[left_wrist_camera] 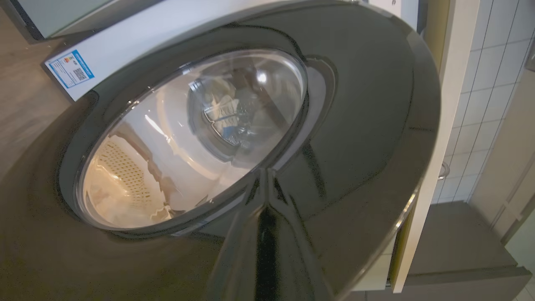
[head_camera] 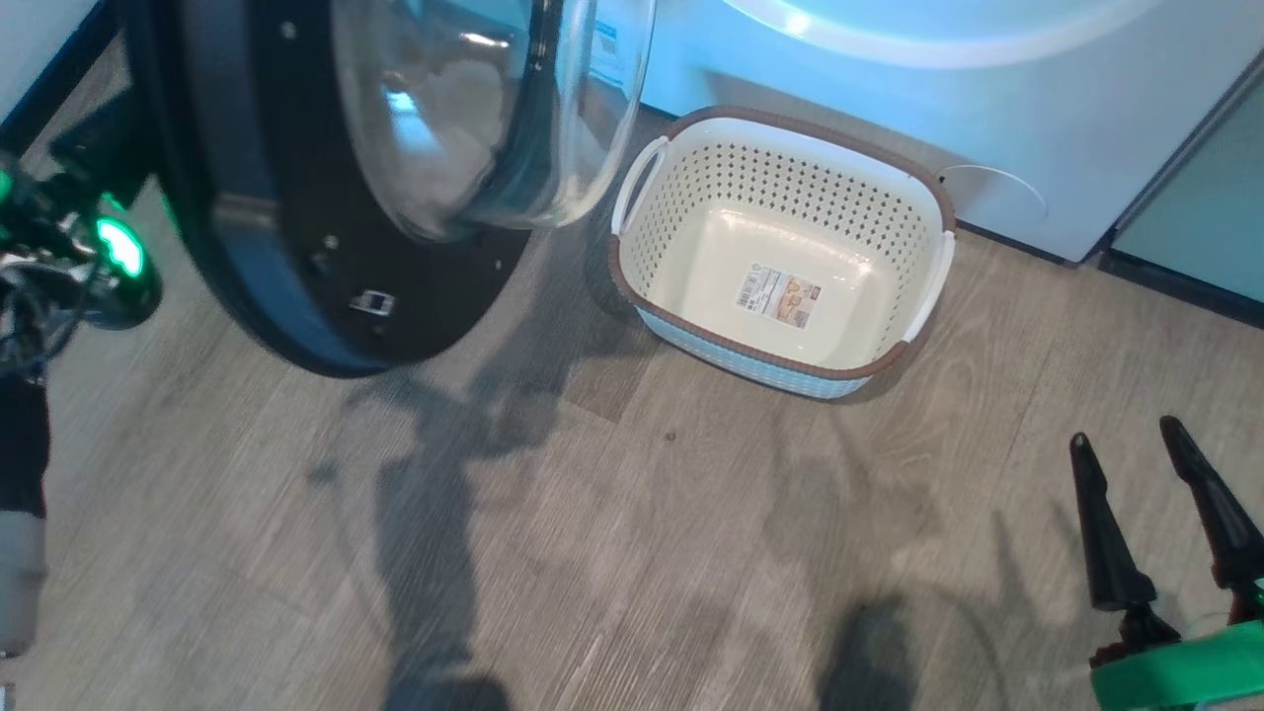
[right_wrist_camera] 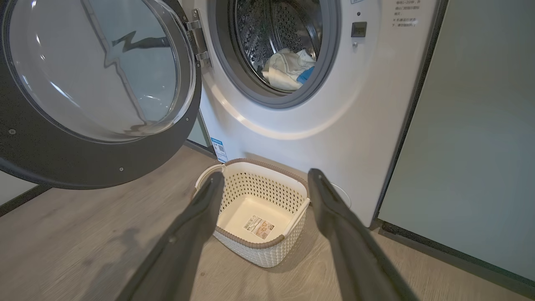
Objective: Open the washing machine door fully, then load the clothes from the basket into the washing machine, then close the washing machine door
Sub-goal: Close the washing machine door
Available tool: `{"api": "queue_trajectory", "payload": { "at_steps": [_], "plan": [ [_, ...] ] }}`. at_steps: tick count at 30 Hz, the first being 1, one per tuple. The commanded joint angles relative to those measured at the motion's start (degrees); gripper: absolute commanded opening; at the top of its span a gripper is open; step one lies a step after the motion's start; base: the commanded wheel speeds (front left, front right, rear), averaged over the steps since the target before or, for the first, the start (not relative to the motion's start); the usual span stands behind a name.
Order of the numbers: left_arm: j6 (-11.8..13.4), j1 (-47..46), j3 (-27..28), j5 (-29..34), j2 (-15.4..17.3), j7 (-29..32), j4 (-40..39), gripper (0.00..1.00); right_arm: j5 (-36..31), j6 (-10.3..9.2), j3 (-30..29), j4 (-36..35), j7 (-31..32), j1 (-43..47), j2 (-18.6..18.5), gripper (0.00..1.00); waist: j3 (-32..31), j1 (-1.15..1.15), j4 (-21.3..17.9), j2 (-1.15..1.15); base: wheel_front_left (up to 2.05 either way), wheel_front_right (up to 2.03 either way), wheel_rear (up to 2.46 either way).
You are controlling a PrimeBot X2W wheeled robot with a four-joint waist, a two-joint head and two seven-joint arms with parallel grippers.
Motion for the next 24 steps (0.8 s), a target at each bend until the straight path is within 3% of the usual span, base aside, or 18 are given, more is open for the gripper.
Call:
{"api": "queue_trajectory", "payload": {
  "at_steps": [1,13,24],
  "plan": [
    [-0.48,-0.64,1.04,-0.38,2.82,1.46,-3.05,0.00,0.29,-0.16,1.33,-1.36,-0.69,-0.97,-0.51,1.00,-0.23,0.00,-0.37,0.00,0.00,0.00,0.00],
    [1.44,1.07,-3.28,-0.48,1.63,6.62,-12.34,0.00,0.88,-0.16,2.97,0.86,-2.18,-1.75,1.17,1.00,-1.64,0.00,-5.22,0.00,0.00,0.00,0.00],
    [3.23,1.07,-4.58,1.02,-0.27,5.05,-14.80,0.00,1.11,-0.16,3.70,2.76,-3.20,-3.14,3.27,1.00,-1.72,0.00,-12.23,0.00,0.00,0.00,0.00]
  ]
}}
